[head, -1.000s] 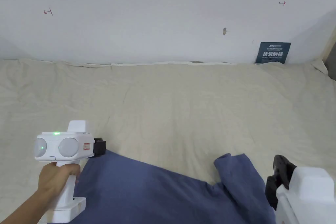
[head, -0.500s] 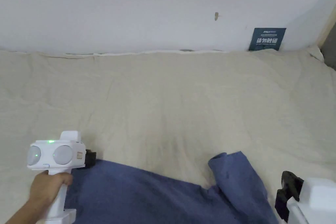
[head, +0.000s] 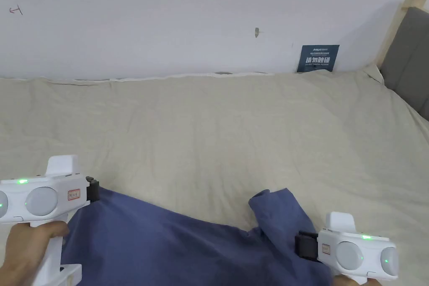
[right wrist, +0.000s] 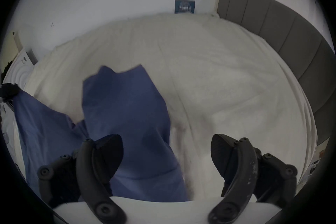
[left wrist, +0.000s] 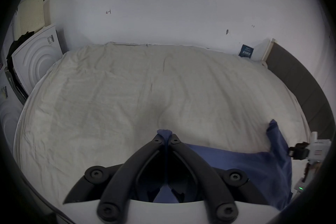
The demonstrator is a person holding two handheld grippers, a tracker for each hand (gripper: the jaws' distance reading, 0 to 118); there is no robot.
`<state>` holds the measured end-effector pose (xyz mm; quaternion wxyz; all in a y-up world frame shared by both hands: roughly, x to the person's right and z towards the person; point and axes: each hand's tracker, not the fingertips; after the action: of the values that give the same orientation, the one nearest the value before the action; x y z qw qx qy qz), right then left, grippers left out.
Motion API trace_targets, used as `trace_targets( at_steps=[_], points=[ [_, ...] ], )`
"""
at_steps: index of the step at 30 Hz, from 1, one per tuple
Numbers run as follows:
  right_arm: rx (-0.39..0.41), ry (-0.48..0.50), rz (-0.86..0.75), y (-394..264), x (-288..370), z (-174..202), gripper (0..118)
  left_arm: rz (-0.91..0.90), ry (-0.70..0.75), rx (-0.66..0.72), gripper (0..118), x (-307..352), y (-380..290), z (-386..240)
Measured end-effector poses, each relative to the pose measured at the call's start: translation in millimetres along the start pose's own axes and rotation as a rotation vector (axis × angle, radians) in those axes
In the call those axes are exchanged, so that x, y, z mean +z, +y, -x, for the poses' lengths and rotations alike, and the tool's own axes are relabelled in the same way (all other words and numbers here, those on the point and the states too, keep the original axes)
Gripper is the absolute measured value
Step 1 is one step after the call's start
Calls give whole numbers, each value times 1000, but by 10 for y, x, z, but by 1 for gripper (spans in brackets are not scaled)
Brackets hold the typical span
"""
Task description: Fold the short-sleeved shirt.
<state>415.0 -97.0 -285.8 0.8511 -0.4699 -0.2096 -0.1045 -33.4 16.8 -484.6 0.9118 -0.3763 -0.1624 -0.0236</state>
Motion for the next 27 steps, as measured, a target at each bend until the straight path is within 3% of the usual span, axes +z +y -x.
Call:
trace_targets(
  at_steps=[2, 4, 5, 7, 11, 19, 27],
  points=[
    [10, 17, 55, 3, -141, 41, 65, -12, -4, 1, 2, 91, -10, -3],
    [40, 0, 80, -28, -186, 114, 59, -20, -4, 0, 2, 200, -33, -14],
    [69, -18, 33, -41, -122, 141, 45, -21, -4, -2, 2, 212, -49, -5],
    [91, 17, 33, -59, -48, 173, 4, -26, -3, -2, 2, 282, -84, 2],
    [164, 10, -40, -91, 210, 232, 4, -39, 3, 6, 2, 409, -135, 40],
    [152, 25, -387, 252, 1343, 154, 4, -159, 24, 30, 2, 902, -17, 179],
    [165, 90, -726, 1120, 2507, 269, 4, -410, 77, 54, 2, 1780, 770, 340]
  ],
)
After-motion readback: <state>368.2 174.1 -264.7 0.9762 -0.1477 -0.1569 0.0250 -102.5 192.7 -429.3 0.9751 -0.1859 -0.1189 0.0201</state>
